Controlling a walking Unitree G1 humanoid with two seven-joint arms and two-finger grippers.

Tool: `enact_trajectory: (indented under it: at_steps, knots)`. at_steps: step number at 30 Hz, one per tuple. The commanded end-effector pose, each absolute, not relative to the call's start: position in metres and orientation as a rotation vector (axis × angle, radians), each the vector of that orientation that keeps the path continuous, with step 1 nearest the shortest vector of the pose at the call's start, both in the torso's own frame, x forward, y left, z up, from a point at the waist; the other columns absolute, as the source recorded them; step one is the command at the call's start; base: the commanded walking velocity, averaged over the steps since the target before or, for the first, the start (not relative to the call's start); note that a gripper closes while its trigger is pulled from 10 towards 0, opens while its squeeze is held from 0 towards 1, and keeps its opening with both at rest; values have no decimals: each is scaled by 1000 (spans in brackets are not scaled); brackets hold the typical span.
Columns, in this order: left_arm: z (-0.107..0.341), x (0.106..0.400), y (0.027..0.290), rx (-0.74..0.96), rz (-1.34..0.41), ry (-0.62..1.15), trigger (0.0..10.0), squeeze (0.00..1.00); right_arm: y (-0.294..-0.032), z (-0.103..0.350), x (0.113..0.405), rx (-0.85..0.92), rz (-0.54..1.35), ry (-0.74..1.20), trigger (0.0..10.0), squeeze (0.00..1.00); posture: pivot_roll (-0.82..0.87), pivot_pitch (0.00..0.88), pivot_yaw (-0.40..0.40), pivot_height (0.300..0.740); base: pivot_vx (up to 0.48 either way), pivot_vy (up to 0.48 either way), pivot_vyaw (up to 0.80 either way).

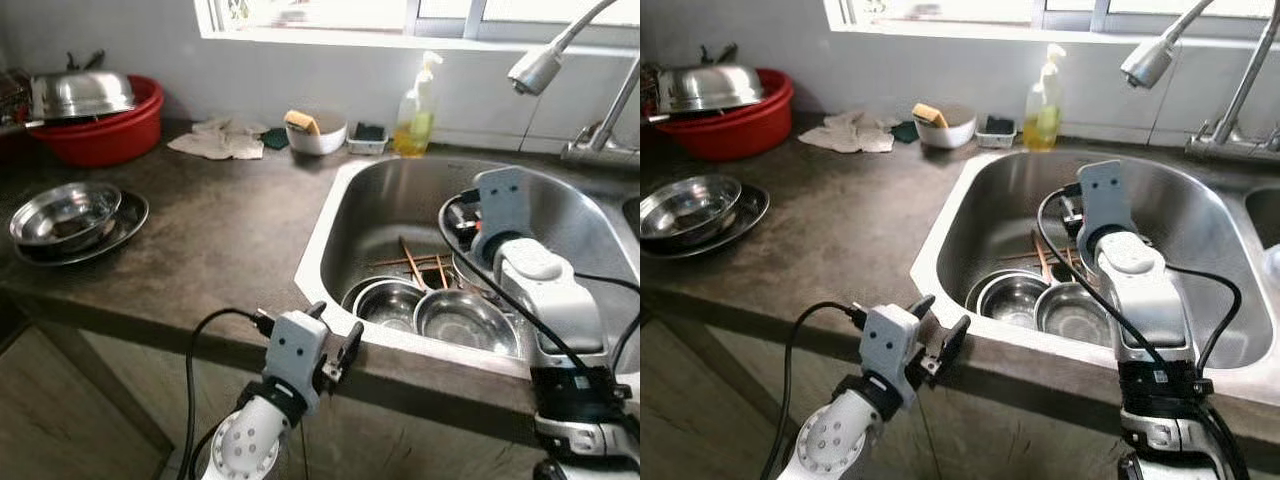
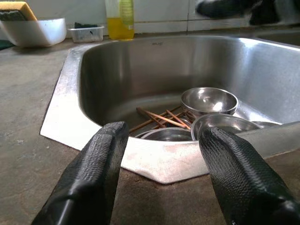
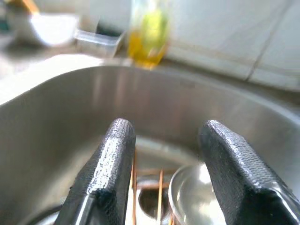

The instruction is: Kitchen organization

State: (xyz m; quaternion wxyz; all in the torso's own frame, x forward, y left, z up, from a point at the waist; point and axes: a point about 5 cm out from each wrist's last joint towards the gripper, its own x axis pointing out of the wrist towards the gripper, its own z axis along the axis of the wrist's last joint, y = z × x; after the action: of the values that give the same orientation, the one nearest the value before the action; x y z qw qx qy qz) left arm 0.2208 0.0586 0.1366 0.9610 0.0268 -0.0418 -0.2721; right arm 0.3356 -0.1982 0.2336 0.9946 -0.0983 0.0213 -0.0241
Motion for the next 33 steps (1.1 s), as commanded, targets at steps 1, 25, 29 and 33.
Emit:
enact_trajectory:
  at_steps: [1, 25, 29, 33]
  knots:
    - [139, 222, 60, 59, -545, -98, 10000, 0, -199, 243, 329, -164, -69, -28, 10000, 0, -12, 71, -4, 740, 0, 0, 0]
    - [141, 226, 63, 57, -527, -113, 10000, 0, -168, 226, 262, -75, -108, -271, 10000, 0, -14, 73, 0, 740, 0, 0, 0]
    - [141, 226, 63, 53, -525, -115, 10000, 0, -165, 224, 262, -71, -103, -273, 10000, 0, -16, 70, 3, 740, 0, 0, 0]
    - [141, 226, 63, 50, -526, -115, 10000, 0, -162, 222, 262, -67, -99, -270, 10000, 0, -21, 64, 1, 740, 0, 0, 0]
